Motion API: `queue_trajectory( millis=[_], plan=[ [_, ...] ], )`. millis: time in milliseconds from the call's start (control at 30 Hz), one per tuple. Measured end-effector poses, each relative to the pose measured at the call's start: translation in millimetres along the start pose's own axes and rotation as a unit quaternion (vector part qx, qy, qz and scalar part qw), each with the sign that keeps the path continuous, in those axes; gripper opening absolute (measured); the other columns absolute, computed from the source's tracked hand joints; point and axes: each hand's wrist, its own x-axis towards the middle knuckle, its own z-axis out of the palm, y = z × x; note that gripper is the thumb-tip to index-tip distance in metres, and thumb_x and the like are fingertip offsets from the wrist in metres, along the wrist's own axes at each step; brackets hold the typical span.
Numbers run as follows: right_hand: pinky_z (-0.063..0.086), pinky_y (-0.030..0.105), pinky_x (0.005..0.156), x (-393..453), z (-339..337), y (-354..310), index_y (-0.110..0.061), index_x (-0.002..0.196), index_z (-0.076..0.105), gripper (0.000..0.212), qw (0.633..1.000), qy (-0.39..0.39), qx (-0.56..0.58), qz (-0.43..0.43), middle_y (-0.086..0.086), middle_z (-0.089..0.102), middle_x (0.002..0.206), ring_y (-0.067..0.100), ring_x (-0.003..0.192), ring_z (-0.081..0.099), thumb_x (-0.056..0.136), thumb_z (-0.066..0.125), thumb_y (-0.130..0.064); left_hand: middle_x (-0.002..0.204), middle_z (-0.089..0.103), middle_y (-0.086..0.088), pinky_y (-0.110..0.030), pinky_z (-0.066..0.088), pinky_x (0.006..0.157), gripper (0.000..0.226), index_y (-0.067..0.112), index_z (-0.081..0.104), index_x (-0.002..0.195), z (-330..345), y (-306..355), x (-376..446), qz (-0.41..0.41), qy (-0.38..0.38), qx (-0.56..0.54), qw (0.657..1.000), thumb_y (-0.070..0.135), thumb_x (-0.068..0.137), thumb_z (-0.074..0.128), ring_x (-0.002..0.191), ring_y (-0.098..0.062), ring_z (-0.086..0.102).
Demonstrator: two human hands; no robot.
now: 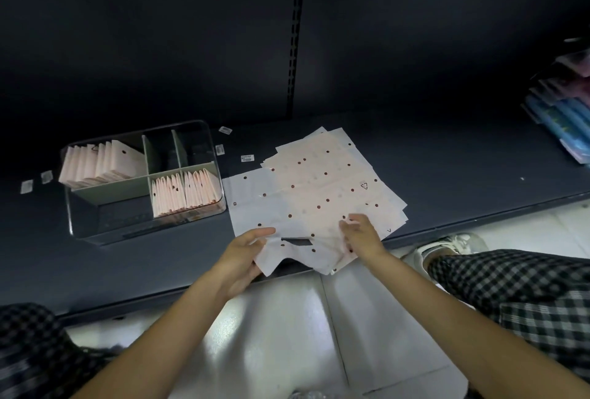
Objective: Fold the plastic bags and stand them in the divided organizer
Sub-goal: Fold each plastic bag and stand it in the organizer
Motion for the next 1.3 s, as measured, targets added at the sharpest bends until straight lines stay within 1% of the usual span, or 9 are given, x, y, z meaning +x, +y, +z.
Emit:
queue_trajectory(
  millis=[133, 233, 400, 567, 700, 800, 900, 1133, 1300],
  plan=[
    [0.041, 0.025, 0.061, -10.7, 5.6, -1.3, -0.016, 0.110, 0.053, 0.016, 0.978, -0.127, 0.125, 0.105, 0.006, 0.054, 0.096, 0.018, 0.077, 0.052, 0.095, 0.053, -0.023, 0.104, 0.068, -0.014, -0.025, 0.058, 0.074, 0.034, 0.004, 0.063, 0.106, -10.3, 0.1, -0.7, -0.029, -0.015, -0.114, 0.993, -0.001, 0.100, 0.030, 0.091, -0.021, 0.065],
    [0.041, 0.022, 0.056, -15.9, 3.7, -3.5, -0.018, 0.119, 0.048, 0.031, 0.959, -0.158, 0.181, 0.148, 0.005, 0.058, 0.092, 0.014, 0.069, 0.051, 0.091, 0.061, -0.014, 0.103, 0.066, -0.017, -0.026, 0.059, 0.069, 0.032, 0.000, 0.062, 0.105, -15.6, 3.3, -2.0, -0.037, -0.002, -0.156, 0.987, -0.002, 0.100, 0.030, 0.090, -0.023, 0.064],
    [0.035, 0.014, 0.038, -19.6, -11.1, -17.1, -0.025, 0.119, 0.053, 0.036, 0.969, -0.174, 0.107, 0.139, 0.002, 0.052, 0.071, 0.006, 0.040, 0.045, 0.089, 0.063, -0.009, 0.090, 0.069, -0.012, -0.019, 0.056, 0.054, 0.022, 0.000, 0.065, 0.100, -34.0, 13.4, -8.7, -0.103, -0.022, -0.049, 0.993, -0.001, 0.096, 0.044, 0.063, -0.012, 0.068],
    [0.043, 0.013, 0.041, -26.1, -15.4, -27.3, -0.008, 0.109, 0.067, 0.020, 0.947, -0.218, 0.135, 0.192, 0.004, 0.062, 0.083, 0.009, 0.050, 0.062, 0.092, 0.057, -0.007, 0.084, 0.068, 0.000, -0.024, 0.056, 0.058, 0.021, 0.015, 0.066, 0.104, -39.9, 25.0, -11.8, -0.094, 0.015, 0.071, 0.993, 0.028, 0.095, 0.053, 0.068, -0.009, 0.064],
    [0.059, 0.025, 0.060, -25.7, -7.7, -39.5, 0.004, 0.111, 0.058, 0.032, 0.888, -0.229, 0.325, 0.229, 0.020, 0.069, 0.106, 0.025, 0.086, 0.072, 0.094, 0.055, -0.023, 0.076, 0.056, 0.003, -0.023, 0.046, 0.067, 0.017, 0.018, 0.059, 0.097, -26.9, 46.0, -4.2, 0.224, 0.231, 0.103, 0.941, 0.032, 0.096, 0.050, 0.069, -0.010, 0.053],
    [0.059, 0.029, 0.075, -27.4, 2.4, -43.2, 0.005, 0.110, 0.061, 0.040, 0.890, -0.274, 0.317, 0.179, 0.017, 0.068, 0.113, 0.024, 0.101, 0.068, 0.097, 0.049, -0.031, 0.083, 0.060, 0.013, -0.011, 0.040, 0.066, 0.008, 0.032, 0.060, 0.086, -10.4, 56.2, -11.1, 0.386, 0.187, 0.242, 0.870, 0.028, 0.093, 0.056, 0.073, 0.003, 0.052],
    [0.057, 0.027, 0.080, -30.2, 13.7, -42.4, 0.000, 0.117, 0.058, 0.040, 0.912, -0.297, 0.258, 0.116, 0.009, 0.068, 0.115, 0.023, 0.104, 0.066, 0.098, 0.044, -0.032, 0.094, 0.060, 0.016, -0.014, 0.037, 0.073, 0.007, 0.031, 0.066, 0.090, 11.3, 47.9, -12.9, 0.382, 0.079, 0.398, 0.830, 0.032, 0.090, 0.060, 0.086, 0.000, 0.052],
    [0.054, 0.025, 0.088, -42.8, 29.3, -40.6, -0.006, 0.127, 0.051, 0.034, 0.949, -0.266, 0.169, 0.019, 0.018, 0.062, 0.120, 0.018, 0.103, 0.067, 0.101, 0.041, -0.025, 0.097, 0.064, 0.010, -0.027, 0.028, 0.079, 0.026, 0.027, 0.060, 0.094, 9.7, 18.8, -7.5, 0.323, 0.214, 0.587, 0.711, 0.051, 0.089, 0.052, 0.098, -0.014, 0.051],
    [0.054, 0.023, 0.087, -53.9, 39.2, -45.0, -0.009, 0.127, 0.050, 0.031, 0.953, -0.247, 0.176, -0.005, 0.009, 0.065, 0.113, 0.014, 0.098, 0.067, 0.102, 0.039, -0.021, 0.087, 0.064, 0.012, -0.031, 0.029, 0.077, 0.032, 0.026, 0.057, 0.082, 5.4, 13.1, -5.6, 0.241, 0.253, 0.539, 0.767, 0.058, 0.083, 0.057, 0.094, -0.016, 0.054]
  ],
)
